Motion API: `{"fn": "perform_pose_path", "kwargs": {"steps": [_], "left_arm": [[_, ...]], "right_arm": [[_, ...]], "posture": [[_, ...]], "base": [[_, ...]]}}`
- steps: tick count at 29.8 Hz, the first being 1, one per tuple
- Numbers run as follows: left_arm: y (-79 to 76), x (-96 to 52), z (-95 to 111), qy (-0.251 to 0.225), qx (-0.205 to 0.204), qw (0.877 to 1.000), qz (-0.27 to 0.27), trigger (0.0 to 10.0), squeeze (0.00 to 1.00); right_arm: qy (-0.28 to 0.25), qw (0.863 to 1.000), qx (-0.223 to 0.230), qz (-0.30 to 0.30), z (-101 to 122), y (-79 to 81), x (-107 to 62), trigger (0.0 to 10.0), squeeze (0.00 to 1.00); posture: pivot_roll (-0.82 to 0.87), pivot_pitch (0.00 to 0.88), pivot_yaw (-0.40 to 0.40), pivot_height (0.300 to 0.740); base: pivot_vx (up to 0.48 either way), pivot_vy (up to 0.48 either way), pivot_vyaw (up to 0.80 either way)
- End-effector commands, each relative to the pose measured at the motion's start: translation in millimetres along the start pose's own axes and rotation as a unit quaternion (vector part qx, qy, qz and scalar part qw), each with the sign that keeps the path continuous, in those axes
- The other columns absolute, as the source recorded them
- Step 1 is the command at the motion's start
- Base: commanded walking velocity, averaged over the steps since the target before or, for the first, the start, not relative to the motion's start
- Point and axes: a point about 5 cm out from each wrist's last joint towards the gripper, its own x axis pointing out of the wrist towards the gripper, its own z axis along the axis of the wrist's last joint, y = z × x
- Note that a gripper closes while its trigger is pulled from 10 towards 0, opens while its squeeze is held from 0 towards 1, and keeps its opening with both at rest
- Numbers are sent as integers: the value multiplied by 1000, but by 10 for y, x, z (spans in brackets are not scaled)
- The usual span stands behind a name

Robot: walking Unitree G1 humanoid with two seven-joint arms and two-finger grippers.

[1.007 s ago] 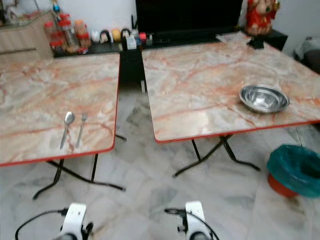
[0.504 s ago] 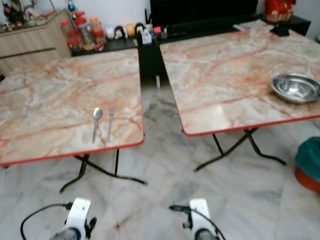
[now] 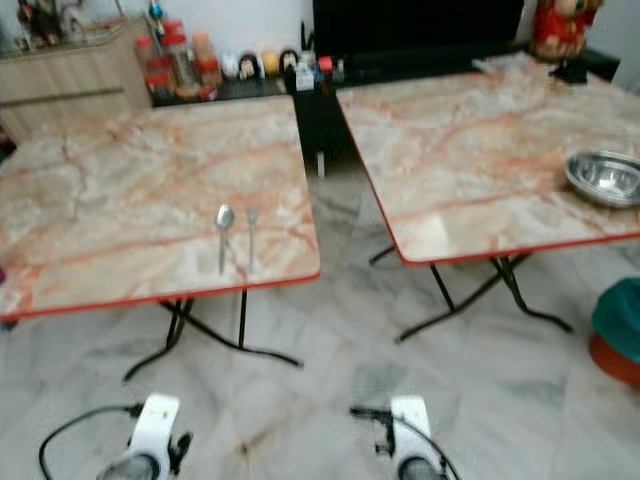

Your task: Setting the table

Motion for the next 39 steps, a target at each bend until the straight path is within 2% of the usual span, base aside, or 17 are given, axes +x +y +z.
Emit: {"fn": "perform_pose_path", "kwargs": {"steps": [1,25,30,34,39], "left_arm": [[15,9,37,-6,-8,1000,6,10000,0],[9,12,54,-11,-9,1000,9,10000,0],[-5,11,49,-10,-2,1000,11,10000,0],[-31,15,64,-15,-7,1000,5,10000,0],[-61,22,74,-13,-5,1000,2,10000,0]], "right_arm": [[-6,1000,1,-5,57,-34,16,10000,0],[-17,1000,7,-2,116,9,30,10000,0],[-28,1000,0,3,173,30,42,10000,0],[-68,997,-22,20,344,99,65,10000,0],[-111,993,-28,33,553,164,85,10000,0]], "posture": [[-30,0,104,740],[-10,26,110,740],[-8,28,108,740],[-6,29,106,740],[-4,34,102,740]], "base": [[0,480,0],[0,472,0],[0,0,0],[0,0,0],[0,0,0]]}}
